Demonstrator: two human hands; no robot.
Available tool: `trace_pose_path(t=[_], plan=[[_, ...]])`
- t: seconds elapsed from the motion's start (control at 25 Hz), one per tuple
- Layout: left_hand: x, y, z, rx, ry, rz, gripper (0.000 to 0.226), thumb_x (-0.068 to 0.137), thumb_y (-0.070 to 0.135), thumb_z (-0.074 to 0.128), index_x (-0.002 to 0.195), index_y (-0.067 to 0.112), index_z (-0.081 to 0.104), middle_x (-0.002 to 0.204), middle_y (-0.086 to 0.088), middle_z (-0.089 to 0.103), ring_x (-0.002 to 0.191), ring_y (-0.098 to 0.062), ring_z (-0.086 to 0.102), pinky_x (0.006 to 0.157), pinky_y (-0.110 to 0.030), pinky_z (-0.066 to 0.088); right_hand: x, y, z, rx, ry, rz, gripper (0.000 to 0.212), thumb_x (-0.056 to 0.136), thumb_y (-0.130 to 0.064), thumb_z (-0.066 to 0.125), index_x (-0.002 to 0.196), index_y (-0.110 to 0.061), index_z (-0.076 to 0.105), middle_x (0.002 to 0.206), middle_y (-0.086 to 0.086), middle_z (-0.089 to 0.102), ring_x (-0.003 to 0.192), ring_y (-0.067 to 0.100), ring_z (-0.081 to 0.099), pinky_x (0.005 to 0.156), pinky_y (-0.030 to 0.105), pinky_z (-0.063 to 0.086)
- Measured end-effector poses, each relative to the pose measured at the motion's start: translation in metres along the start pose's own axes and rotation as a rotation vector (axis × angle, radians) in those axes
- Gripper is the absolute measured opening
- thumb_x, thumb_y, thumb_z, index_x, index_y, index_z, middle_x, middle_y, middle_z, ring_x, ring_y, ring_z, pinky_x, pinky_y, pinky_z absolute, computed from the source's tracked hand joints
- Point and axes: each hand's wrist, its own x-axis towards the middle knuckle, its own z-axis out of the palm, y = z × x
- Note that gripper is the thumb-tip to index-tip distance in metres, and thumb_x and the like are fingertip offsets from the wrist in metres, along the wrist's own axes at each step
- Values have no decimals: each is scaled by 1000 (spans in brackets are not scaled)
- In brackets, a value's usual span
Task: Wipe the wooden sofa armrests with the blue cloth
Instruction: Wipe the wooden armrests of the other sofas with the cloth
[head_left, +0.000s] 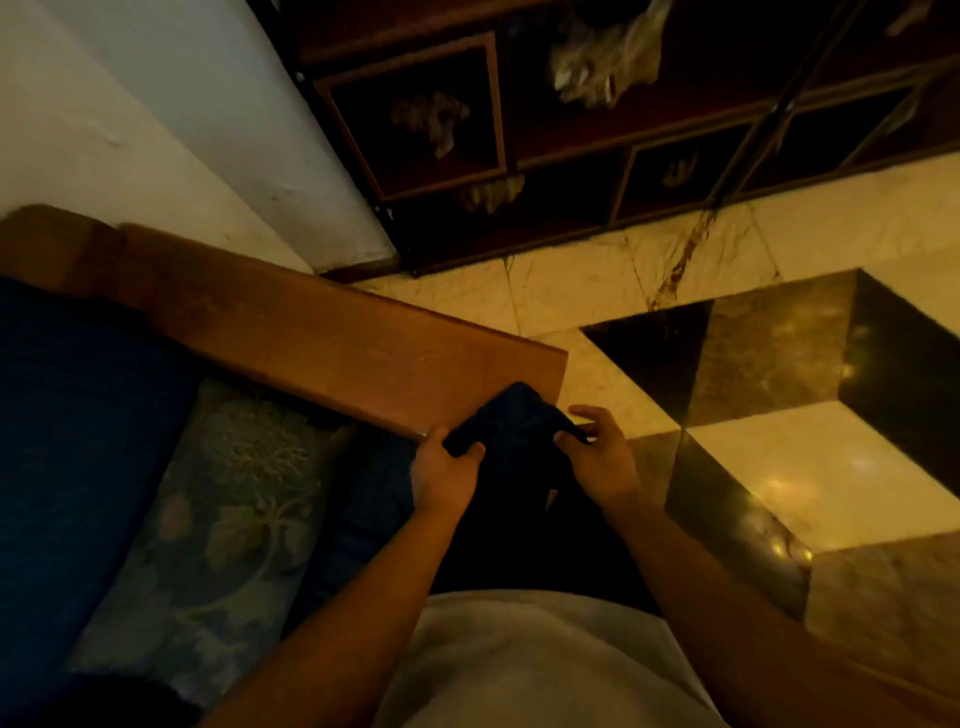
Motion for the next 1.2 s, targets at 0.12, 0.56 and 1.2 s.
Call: trace_pose_path(t=[0.12,0.56,1.2], plan=[[26,-28,-21,175,22,102,42,84,34,82,105,6,59,109,-11,63,96,-25,62,76,-30,44,-16,20,45,-316,322,-113,60,92,-40,72,143,-26,45,143,10,40,133,36,46,102,48,51],[90,-13,-69,563,-182,541,32,103,36,52,91,11,66,89,-20,73,83,-41,68,70,-46,54,53,-24,100,-571,408,44,104,83,-88,38,162,-31,3,170,15,10,153,44,20,120,59,30],[115,-32,-92,242,-182,290,46,91,36,70,58,4,64,53,-7,66,49,-17,62,52,-40,50,81,-52,134,-1204,-54,-739,79,101,-70,29,165,-26,13,175,2,6,159,37,4,128,54,12]])
